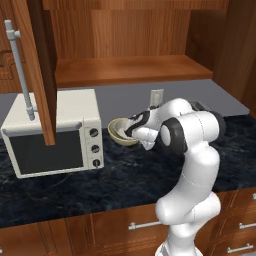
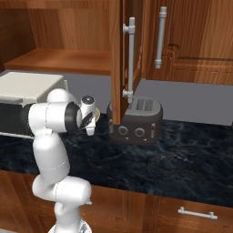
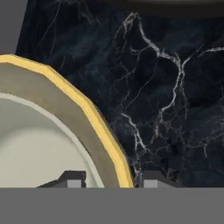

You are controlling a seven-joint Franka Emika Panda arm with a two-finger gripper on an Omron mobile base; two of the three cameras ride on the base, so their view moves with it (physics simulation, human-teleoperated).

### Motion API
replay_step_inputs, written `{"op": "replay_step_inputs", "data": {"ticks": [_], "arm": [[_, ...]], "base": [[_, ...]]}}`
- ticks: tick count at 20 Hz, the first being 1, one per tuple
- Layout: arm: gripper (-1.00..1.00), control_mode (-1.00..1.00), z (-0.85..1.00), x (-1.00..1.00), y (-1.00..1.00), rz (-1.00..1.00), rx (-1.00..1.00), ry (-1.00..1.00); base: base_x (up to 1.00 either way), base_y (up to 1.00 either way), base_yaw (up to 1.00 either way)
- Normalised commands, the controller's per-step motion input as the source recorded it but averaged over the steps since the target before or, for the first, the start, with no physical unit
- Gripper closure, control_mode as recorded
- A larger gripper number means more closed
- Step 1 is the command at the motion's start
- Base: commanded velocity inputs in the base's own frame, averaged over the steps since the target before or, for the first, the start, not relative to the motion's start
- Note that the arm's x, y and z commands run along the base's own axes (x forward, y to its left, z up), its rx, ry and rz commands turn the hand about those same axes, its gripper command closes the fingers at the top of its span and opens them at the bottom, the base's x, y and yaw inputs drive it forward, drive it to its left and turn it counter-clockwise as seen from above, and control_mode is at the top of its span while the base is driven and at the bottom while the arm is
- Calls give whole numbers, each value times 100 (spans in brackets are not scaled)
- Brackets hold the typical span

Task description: Pick up the bowls on the counter and stack them on top of one another in the open cabinet. Place the smaller bowl on top of the larger bowl.

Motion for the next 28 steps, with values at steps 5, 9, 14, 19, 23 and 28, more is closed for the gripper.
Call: {"op": "replay_step_inputs", "data": {"ticks": [5, 9, 14, 19, 23, 28], "arm": [[100, -100, 64, -4, -2, 0, 2, -5], [100, -100, 91, -46, -18, 0, 0, -1], [100, -100, 72, -86, -17, 5, 0, 0], [100, -100, 64, -90, -1, 13, -9, 1], [100, -100, 50, -91, 0, 15, -12, 2], [100, -100, 53, -100, -1, 13, -9, 0]], "base": [[0, 0, 0], [0, 0, 0], [0, 0, 0], [0, 0, 0], [0, 0, 0], [0, 0, 0]]}}
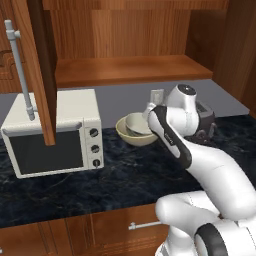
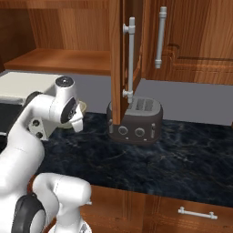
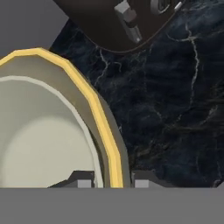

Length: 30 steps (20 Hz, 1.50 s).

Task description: Pick up the bowls on the counter and stack them on top of one another in the open cabinet. Place the smaller bowl on top of the larger bowl.

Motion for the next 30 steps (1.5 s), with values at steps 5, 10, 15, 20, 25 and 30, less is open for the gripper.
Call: {"op": "replay_step_inputs", "data": {"ticks": [5, 10, 15, 20, 25, 30], "arm": [[100, -100, 76, -99, -9, 11, -1, -1], [100, -100, 92, -89, -13, 11, 0, -2], [100, -100, 93, -67, -3, 12, 0, 0], [100, -100, 100, -49, 0, 9, 1, -4], [100, -100, 76, -28, 1, -3, 6, -14], [100, -100, 54, -14, 6, -16, 5, -24]], "base": [[0, 0, 0], [0, 0, 0], [0, 0, 0], [0, 0, 0], [0, 0, 0], [0, 0, 0]]}}
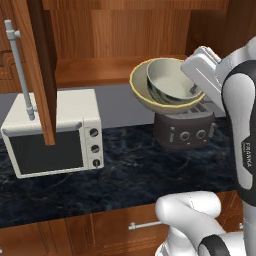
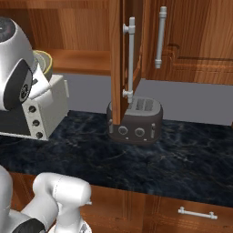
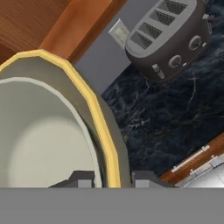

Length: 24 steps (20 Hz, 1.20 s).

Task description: Pick up the bowls on the counter and stack them on top of one another in the open cabinet. Place the smaller bowl on top of the larger bowl.

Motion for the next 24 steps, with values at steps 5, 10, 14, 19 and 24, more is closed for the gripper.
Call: {"op": "replay_step_inputs", "data": {"ticks": [5, 10, 14, 19, 24], "arm": [[100, -100, 13, -14, -2, -13, 8, -16], [100, -100, 3, -2, 0, -7, 5, -7], [100, -100, 3, 0, -8, -18, 10, -4], [100, -100, 10, 8, 0, -10, 5, -2], [100, -100, 7, 37, 1, -4, 2, 1]], "base": [[0, 0, 0], [0, 0, 0], [0, 0, 0], [0, 0, 0], [0, 0, 0]]}}
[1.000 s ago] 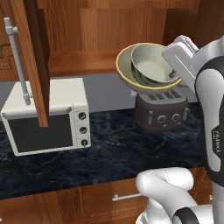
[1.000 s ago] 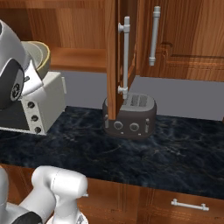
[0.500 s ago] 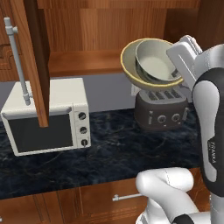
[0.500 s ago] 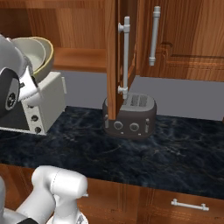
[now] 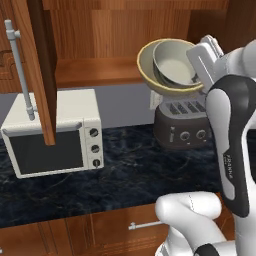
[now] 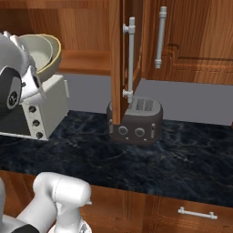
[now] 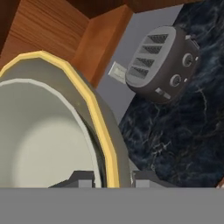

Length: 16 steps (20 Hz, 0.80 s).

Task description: Pick up the bowls on the counter and stack them on top of one another in the open cabinet. Place the smaller bowl on top of the larger bowl.

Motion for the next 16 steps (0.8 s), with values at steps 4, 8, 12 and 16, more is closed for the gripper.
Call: {"op": "replay_step_inputs", "data": {"ticks": [4, 8, 12, 16], "arm": [[100, -100, 5, 54, 1, -3, 2, 3], [100, -100, 1, 58, 0, -2, 5, 4], [100, -100, 0, 57, 0, 0, 8, 4], [100, -100, -1, 43, 0, -5, 9, -1]], "base": [[0, 0, 0], [0, 0, 0], [0, 0, 0], [0, 0, 0]]}}
